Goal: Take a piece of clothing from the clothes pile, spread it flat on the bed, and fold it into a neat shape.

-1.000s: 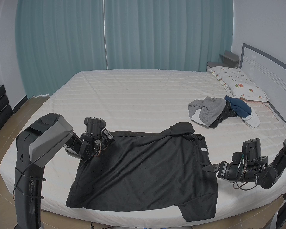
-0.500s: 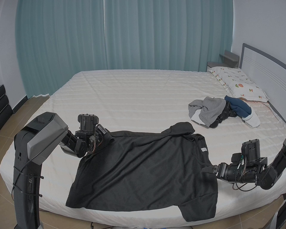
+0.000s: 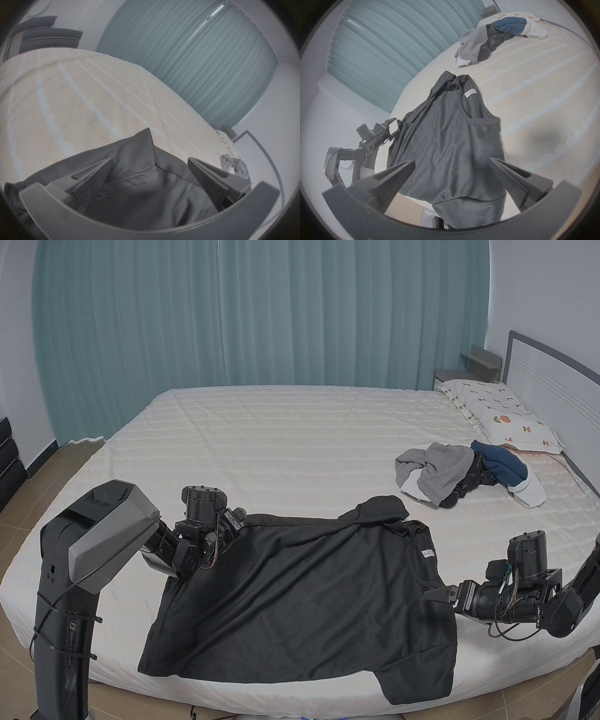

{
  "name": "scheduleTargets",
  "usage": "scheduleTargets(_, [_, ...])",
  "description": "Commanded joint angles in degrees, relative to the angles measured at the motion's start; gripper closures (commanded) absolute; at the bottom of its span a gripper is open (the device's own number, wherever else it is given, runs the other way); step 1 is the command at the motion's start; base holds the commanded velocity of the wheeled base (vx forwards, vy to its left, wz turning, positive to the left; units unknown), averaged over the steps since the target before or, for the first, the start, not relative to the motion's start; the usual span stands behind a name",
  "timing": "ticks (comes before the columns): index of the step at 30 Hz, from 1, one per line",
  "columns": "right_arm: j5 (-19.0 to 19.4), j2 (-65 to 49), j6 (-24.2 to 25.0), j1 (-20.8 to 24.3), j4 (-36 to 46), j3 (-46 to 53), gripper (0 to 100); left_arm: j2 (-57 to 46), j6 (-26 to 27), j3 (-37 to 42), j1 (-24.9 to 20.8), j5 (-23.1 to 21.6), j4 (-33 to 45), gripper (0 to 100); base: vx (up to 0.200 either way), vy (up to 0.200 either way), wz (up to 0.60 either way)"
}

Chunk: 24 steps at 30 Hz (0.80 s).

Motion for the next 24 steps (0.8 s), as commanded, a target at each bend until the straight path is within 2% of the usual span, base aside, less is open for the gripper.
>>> scheduleTargets(1, [0.1,-0.13,0.0,0.05,0.0,0.05,0,1.36,0.79,-0.52,-0.32,0.54,0.02,0,0.0,0.0,0.0])
scheduleTargets(5, [0.19,0.13,0.0,0.4,0.0,0.05,0,3.65,2.11,-2.9,-0.06,3.09,0.02,0,0.0,0.0,0.0])
scheduleTargets(6, [0.1,0.31,0.18,0.84,0.0,0.05,0,4.09,2.37,-3.42,0.11,3.53,0.02,100,0.0,0.0,0.0])
scheduleTargets(15, [-0.16,0.31,0.27,1.1,0.0,0.05,0,4.26,2.46,-4.65,1.52,3.97,-0.07,100,0.0,0.0,0.0])
scheduleTargets(17, [-0.16,0.4,0.27,1.01,0.0,0.05,0,3.91,2.02,-5.8,3.1,5.55,-1.48,100,0.0,0.0,0.0])
scheduleTargets(24, [-0.16,0.49,0.27,1.01,0.0,0.05,0,4.35,2.11,-6.24,5.74,5.73,-8.33,100,0.0,0.0,0.0])
